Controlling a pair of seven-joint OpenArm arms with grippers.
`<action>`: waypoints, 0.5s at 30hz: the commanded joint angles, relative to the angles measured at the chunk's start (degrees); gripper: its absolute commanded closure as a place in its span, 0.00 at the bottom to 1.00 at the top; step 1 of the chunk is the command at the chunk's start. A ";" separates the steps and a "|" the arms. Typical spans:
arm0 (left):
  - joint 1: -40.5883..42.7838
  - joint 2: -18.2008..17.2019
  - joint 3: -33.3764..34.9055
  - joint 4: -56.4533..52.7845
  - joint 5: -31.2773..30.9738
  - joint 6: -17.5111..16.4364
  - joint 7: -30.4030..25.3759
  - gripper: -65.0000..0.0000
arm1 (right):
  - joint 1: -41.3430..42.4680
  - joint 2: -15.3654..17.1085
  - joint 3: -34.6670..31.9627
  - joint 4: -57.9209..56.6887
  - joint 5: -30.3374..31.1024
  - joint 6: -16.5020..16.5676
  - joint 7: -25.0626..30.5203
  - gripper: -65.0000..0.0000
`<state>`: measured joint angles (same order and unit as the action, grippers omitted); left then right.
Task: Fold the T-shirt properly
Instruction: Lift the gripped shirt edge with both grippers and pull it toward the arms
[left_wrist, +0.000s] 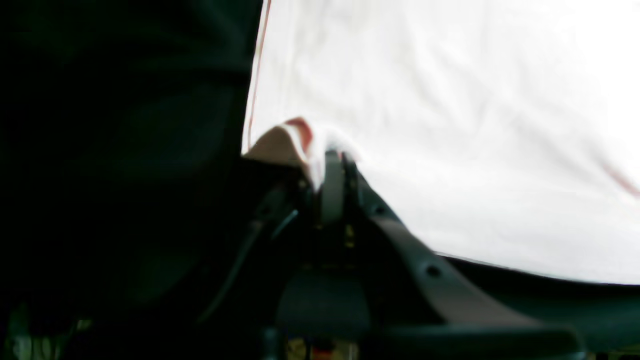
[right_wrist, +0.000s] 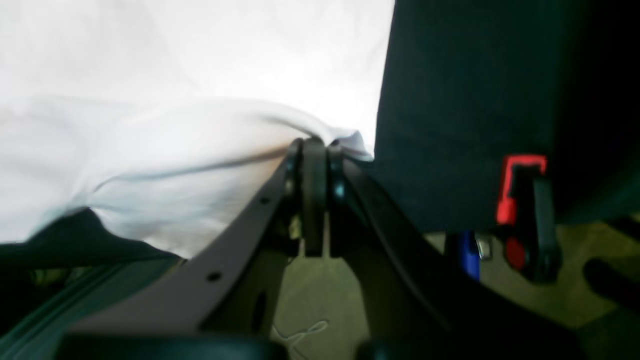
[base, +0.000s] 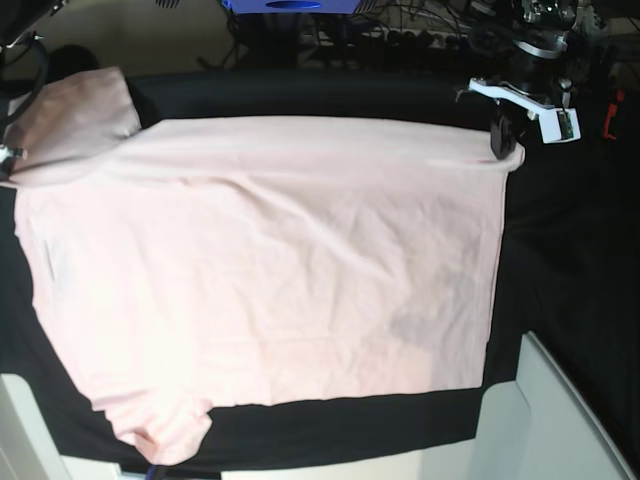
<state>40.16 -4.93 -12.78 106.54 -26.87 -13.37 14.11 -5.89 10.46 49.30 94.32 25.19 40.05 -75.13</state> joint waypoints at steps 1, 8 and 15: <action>0.67 -0.21 -0.89 1.81 -0.42 0.13 -1.49 1.00 | 0.75 1.28 0.59 0.23 0.35 -0.05 0.54 1.00; 3.84 0.49 -5.82 3.30 -0.34 0.05 -1.41 1.00 | -3.03 0.84 0.77 0.05 0.61 -0.05 0.45 1.00; 6.04 0.23 -7.49 3.48 -0.34 -0.13 -1.41 1.00 | -8.04 -1.71 0.77 3.92 0.70 -0.05 0.45 1.00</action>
<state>45.47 -4.19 -19.88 108.81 -26.87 -13.80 14.15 -14.17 7.88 49.76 97.17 25.54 39.92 -75.42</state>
